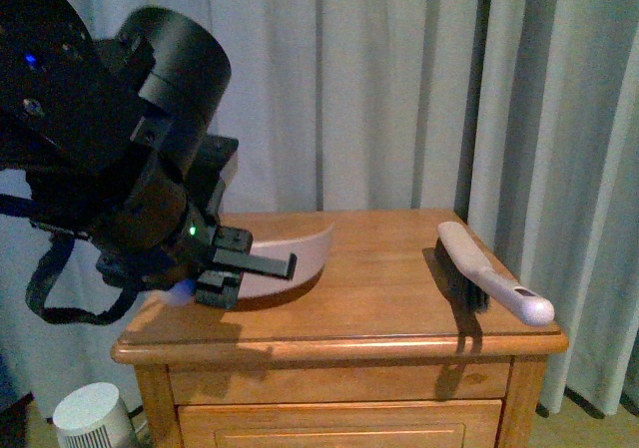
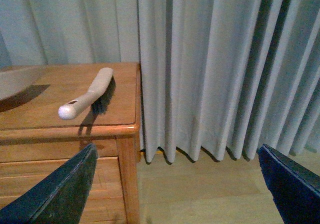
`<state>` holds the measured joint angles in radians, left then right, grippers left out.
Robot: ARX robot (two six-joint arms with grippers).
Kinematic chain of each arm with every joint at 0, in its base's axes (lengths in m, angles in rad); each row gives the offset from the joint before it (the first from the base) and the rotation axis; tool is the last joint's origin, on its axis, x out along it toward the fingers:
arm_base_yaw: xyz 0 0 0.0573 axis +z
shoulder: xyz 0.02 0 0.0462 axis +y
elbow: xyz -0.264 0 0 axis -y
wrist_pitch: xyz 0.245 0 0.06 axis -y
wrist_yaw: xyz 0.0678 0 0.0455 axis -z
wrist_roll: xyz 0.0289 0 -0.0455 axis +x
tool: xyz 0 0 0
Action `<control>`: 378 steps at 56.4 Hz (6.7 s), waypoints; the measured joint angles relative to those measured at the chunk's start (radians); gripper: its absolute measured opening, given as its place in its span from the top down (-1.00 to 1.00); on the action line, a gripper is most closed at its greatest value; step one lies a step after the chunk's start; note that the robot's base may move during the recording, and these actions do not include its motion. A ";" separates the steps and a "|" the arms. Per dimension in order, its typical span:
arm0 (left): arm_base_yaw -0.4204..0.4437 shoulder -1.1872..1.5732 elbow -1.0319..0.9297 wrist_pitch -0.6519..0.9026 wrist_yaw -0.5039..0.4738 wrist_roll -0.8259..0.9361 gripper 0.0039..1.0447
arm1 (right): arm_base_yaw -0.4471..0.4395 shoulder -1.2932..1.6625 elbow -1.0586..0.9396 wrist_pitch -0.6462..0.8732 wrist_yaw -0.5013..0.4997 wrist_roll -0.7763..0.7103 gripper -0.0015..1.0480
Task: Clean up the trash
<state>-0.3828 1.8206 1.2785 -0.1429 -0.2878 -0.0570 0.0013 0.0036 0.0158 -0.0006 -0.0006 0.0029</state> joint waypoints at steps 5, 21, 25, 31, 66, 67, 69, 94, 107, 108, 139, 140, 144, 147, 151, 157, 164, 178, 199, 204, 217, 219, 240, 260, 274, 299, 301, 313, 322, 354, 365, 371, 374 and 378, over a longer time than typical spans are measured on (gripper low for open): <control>0.003 -0.060 -0.053 0.114 -0.027 0.010 0.46 | 0.000 0.000 0.000 0.000 0.000 0.000 -0.86; 0.016 -0.344 -0.322 0.573 -0.079 0.067 0.46 | 0.000 0.000 0.000 0.000 0.000 0.000 -0.86; 0.011 -0.438 -0.412 0.699 -0.083 0.093 0.46 | 0.000 0.000 0.000 0.000 0.000 0.000 -0.86; -0.003 -0.579 -0.528 0.819 -0.079 0.098 0.46 | 0.000 0.000 0.000 0.000 0.000 0.000 -0.86; -0.114 -1.391 -1.008 0.605 -0.061 0.182 0.47 | 0.000 0.000 0.000 0.000 0.000 0.000 -0.86; -0.112 -1.412 -1.018 0.588 -0.060 0.182 0.47 | 0.000 0.000 0.000 0.000 0.000 0.000 -0.86; -0.108 -1.442 -1.030 0.564 -0.060 0.182 0.47 | 0.000 0.000 0.000 0.000 0.000 0.000 -0.86; -0.010 -1.577 -1.083 0.470 -0.014 0.134 0.47 | 0.304 0.583 0.268 0.121 0.595 0.020 -0.86; -0.010 -1.578 -1.083 0.470 -0.015 0.131 0.47 | 0.273 1.038 0.678 -0.115 0.417 0.186 -0.86; -0.010 -1.578 -1.083 0.470 -0.015 0.131 0.47 | 0.272 1.085 0.723 -0.143 0.398 0.206 -0.86; -0.009 -1.579 -1.083 0.470 -0.015 0.130 0.47 | 0.354 1.842 1.395 -0.485 0.228 0.497 -0.86; -0.009 -1.579 -1.083 0.470 -0.015 0.130 0.47 | 0.356 1.847 1.397 -0.484 0.224 0.503 -0.86; -0.009 -1.579 -1.083 0.470 -0.015 0.130 0.47 | 0.372 1.877 1.409 -0.477 0.214 0.525 -0.86; -0.009 -1.579 -1.083 0.470 -0.015 0.130 0.47 | 0.383 1.894 1.416 -0.476 0.213 0.539 -0.86; -0.009 -1.579 -1.083 0.470 -0.015 0.130 0.47 | 0.396 1.912 1.423 -0.476 0.212 0.553 -0.86; -0.009 -1.579 -1.083 0.470 -0.015 0.130 0.47 | 0.407 1.927 1.423 -0.471 0.213 0.566 -0.86; -0.009 -1.579 -1.083 0.470 -0.015 0.130 0.47 | 0.407 1.935 1.423 -0.466 0.223 0.577 -0.67; -0.009 -1.579 -1.083 0.470 -0.015 0.130 0.47 | 0.397 1.935 1.407 -0.448 0.226 0.577 -0.02; -0.009 -1.579 -1.083 0.470 -0.015 0.130 0.47 | 0.385 1.920 1.371 -0.413 0.227 0.565 0.63; -0.010 -1.579 -1.083 0.470 -0.014 0.130 0.47 | 0.385 1.900 1.349 -0.374 0.264 0.534 0.63; -0.009 -1.579 -1.083 0.470 -0.015 0.130 0.47 | 0.412 1.713 1.188 -0.065 0.430 0.312 0.63; -0.009 -1.579 -1.083 0.470 -0.015 0.130 0.47 | 0.425 1.653 1.139 0.018 0.457 0.262 0.63; -0.009 -1.579 -1.083 0.470 -0.015 0.130 0.47 | 0.524 1.111 0.662 0.348 0.552 -0.011 0.63; -0.009 -1.579 -1.083 0.470 -0.015 0.130 0.47 | 0.714 0.636 0.395 0.236 0.758 -0.018 0.63; -0.009 -1.579 -1.083 0.470 -0.015 0.130 0.47 | 0.727 0.584 0.368 0.246 0.806 -0.018 0.63; -0.010 -1.578 -1.084 0.470 0.000 0.130 0.47 | 0.713 0.576 0.368 0.230 0.832 0.005 0.63; -0.010 -1.578 -1.084 0.470 -0.001 0.130 0.47 | 0.713 0.577 0.368 0.230 0.832 0.005 0.63; -0.008 -1.583 -1.086 0.469 -0.019 0.129 0.47 | 0.716 0.582 0.368 0.229 0.820 0.004 0.63; -0.008 -1.582 -1.086 0.470 -0.011 0.127 0.47 | 0.714 0.589 0.367 0.229 0.826 0.004 0.63; -0.008 -1.582 -1.087 0.470 -0.013 0.124 0.47 | 0.714 0.588 0.367 0.229 0.822 0.004 0.63; -0.008 -1.574 -1.088 0.468 -0.011 0.124 0.47 | 0.713 0.587 0.367 0.229 0.824 0.004 0.63; -0.008 -1.584 -1.088 0.470 -0.016 0.123 0.47 | 0.713 0.586 0.367 0.229 0.823 0.004 0.63; -0.006 -1.584 -1.088 0.469 -0.017 0.123 0.47 | 0.713 0.586 0.367 0.229 0.823 0.004 0.63; -0.006 -1.584 -1.088 0.469 -0.016 0.123 0.47 | 0.715 0.586 0.367 0.229 0.822 0.004 0.63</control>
<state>-0.3893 0.2367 0.1902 0.3264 -0.3038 0.0658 0.7158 0.5900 0.3828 0.2279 0.8215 0.0071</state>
